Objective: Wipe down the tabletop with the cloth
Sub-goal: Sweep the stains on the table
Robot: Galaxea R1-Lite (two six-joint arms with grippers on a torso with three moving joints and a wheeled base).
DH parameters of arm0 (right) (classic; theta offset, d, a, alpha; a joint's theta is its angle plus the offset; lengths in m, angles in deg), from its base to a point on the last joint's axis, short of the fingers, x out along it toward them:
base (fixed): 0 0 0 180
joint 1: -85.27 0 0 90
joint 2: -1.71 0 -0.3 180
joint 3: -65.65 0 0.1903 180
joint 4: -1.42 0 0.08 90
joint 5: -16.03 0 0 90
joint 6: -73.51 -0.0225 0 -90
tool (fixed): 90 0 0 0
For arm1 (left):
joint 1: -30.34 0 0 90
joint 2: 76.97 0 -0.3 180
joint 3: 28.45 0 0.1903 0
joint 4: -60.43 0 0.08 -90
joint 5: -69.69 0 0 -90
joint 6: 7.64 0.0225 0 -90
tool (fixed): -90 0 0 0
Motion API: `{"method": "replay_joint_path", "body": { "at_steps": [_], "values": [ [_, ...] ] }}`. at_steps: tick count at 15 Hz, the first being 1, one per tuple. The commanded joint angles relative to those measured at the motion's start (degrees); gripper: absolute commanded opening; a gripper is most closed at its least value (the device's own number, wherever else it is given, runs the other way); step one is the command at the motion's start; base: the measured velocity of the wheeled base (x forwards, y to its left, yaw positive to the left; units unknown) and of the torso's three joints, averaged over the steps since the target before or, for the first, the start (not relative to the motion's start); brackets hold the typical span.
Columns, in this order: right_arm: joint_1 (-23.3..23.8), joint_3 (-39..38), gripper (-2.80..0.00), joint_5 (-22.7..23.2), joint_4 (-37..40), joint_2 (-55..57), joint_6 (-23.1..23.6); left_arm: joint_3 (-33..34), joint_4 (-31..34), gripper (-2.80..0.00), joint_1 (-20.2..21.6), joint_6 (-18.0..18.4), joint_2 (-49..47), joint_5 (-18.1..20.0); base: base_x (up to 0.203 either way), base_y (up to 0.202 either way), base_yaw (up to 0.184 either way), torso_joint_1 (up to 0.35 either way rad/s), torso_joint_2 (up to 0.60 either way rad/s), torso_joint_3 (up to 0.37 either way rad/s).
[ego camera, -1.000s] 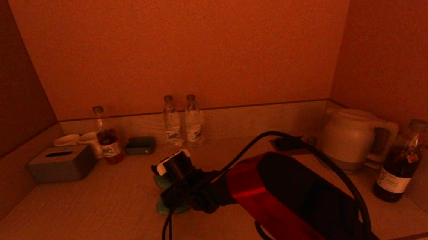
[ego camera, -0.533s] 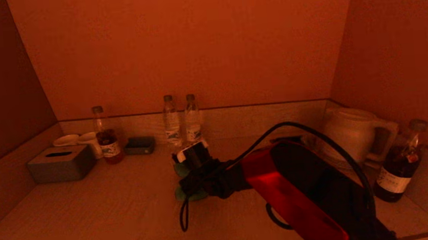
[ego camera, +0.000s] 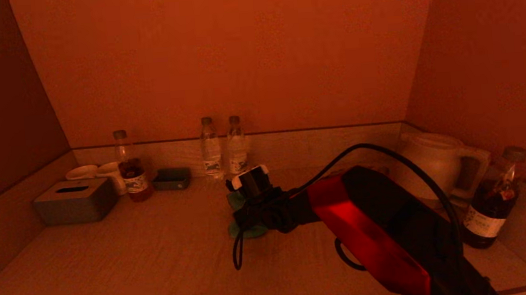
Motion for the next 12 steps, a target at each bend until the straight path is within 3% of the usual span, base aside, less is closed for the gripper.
{"method": "replay_joint_path", "body": {
  "at_steps": [1,11,12],
  "values": [
    [0.36,2.35,-2.8,-0.04,-0.28,0.59,0.18,0.0,0.0,-2.8,0.09,0.04,0.0,0.03,0.0,0.0,0.0,0.0,0.0,0.0],
    [0.24,3.62,-2.8,-0.18,-7.29,1.48,2.71,0.0,0.0,-2.8,0.0,0.04,0.0,0.03,0.0,0.0,0.0,0.0,0.0,0.0],
    [-0.28,3.62,-2.8,-0.46,-11.95,2.64,4.14,0.0,0.0,-2.8,0.0,0.04,0.0,0.03,0.0,0.0,0.0,0.0,0.0,0.0]
  ]
}}
